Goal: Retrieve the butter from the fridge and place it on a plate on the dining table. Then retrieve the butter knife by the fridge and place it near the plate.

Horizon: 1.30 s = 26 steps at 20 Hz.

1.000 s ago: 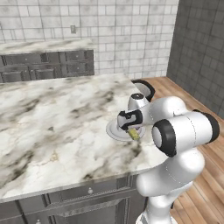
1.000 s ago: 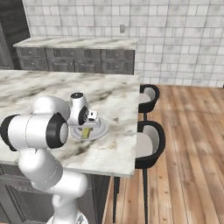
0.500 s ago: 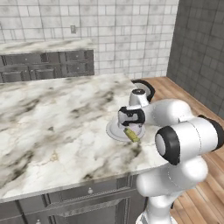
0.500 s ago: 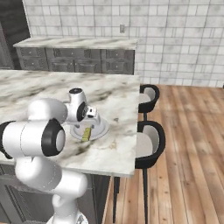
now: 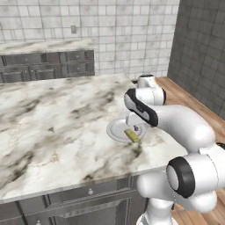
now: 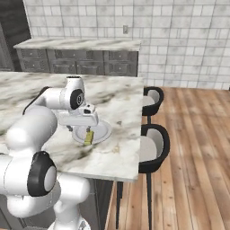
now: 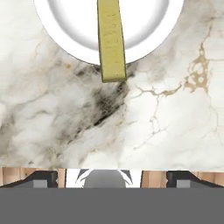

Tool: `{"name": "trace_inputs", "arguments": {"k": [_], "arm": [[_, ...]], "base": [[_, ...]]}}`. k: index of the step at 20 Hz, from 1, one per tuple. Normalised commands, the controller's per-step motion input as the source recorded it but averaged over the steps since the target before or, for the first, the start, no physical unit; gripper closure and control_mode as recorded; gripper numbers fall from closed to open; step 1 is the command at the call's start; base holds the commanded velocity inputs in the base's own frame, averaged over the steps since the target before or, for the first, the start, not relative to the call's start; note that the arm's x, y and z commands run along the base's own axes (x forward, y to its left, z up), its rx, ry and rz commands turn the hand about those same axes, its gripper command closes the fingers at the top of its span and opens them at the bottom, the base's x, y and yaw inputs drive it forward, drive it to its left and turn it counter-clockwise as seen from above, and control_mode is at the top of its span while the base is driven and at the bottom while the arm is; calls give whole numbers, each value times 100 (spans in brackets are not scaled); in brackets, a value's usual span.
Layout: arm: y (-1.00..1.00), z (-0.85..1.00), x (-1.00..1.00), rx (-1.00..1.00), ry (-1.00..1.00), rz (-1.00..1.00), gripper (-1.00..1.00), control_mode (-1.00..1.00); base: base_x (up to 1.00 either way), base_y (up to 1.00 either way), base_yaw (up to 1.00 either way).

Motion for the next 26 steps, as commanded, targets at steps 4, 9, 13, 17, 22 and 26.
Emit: {"name": "trace_inputs", "arguments": {"k": [4,9,13,17,22,26], "arm": [[-10,19,-100,1,3,0,-100,-100],[-5,6,-100,26,-12,1,-100,-100],[0,15,-89,2,-2,-1,-100,-100],[0,0,-11,-3,0,0,-100,-100],[3,0,-9,0,0,1,-100,100],[0,0,0,0,0,0,-100,100]], "base": [[0,0,0],[0,0,0],[0,0,0],[0,0,0],[-44,32,20],[-74,100,69]]}}
